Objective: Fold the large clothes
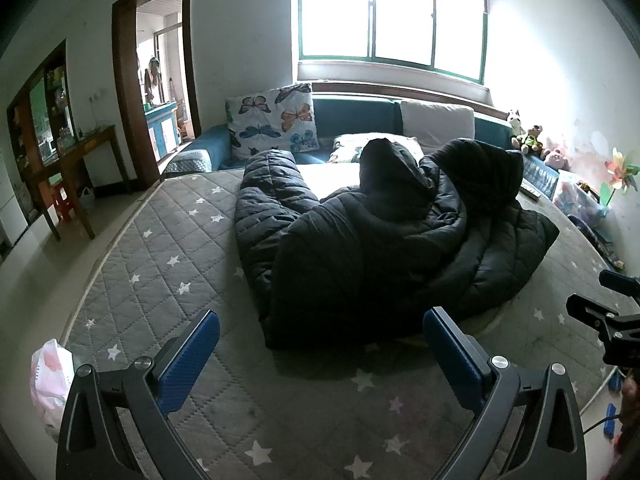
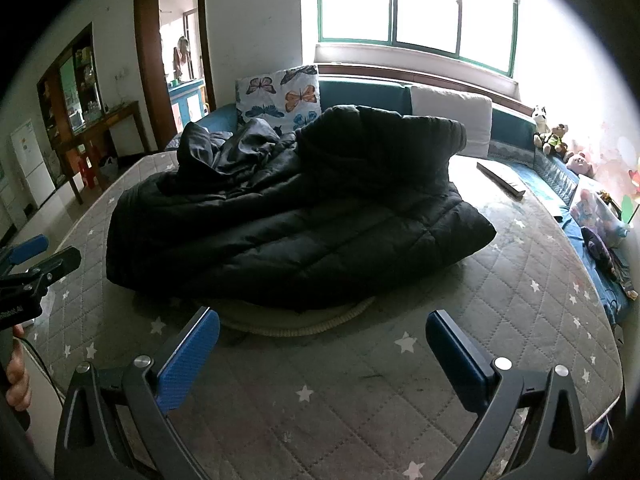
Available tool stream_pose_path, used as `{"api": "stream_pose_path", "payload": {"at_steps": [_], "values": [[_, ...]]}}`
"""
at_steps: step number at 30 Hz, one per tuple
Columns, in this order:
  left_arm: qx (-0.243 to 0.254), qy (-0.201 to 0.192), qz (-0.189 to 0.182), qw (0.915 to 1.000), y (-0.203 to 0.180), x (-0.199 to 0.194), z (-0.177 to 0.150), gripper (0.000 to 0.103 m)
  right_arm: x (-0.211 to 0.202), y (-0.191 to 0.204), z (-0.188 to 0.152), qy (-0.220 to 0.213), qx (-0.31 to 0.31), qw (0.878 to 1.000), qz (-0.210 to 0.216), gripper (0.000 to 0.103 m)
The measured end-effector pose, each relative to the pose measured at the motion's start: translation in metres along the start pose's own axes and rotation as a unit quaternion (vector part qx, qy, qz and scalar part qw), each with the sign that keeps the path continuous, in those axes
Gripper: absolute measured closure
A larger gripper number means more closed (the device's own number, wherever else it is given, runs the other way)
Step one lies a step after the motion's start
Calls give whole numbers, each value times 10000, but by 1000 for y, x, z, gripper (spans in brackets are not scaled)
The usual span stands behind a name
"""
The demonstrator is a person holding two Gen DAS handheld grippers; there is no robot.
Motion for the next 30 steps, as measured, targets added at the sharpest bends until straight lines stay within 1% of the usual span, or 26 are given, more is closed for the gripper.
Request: {"api": "stream_pose_path", "payload": {"at_steps": [15, 30], "values": [[13, 55, 3, 10000, -1, 6, -3, 0, 2, 1, -1, 21, -4, 10000, 12, 0], [52, 109, 16, 9999, -3, 15, -1, 0, 14, 2, 2, 98, -35, 9999, 40, 0]]}}
Point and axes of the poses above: each gripper's, at about its wrist camera, not at the fingertips, and x roughly the way its jaws point, y to its left, z to its top, the point moved 9 cm from there along x, roughly the way its jaws point, and after that the axes turned 1 degree about x, right-handed, at the moved point
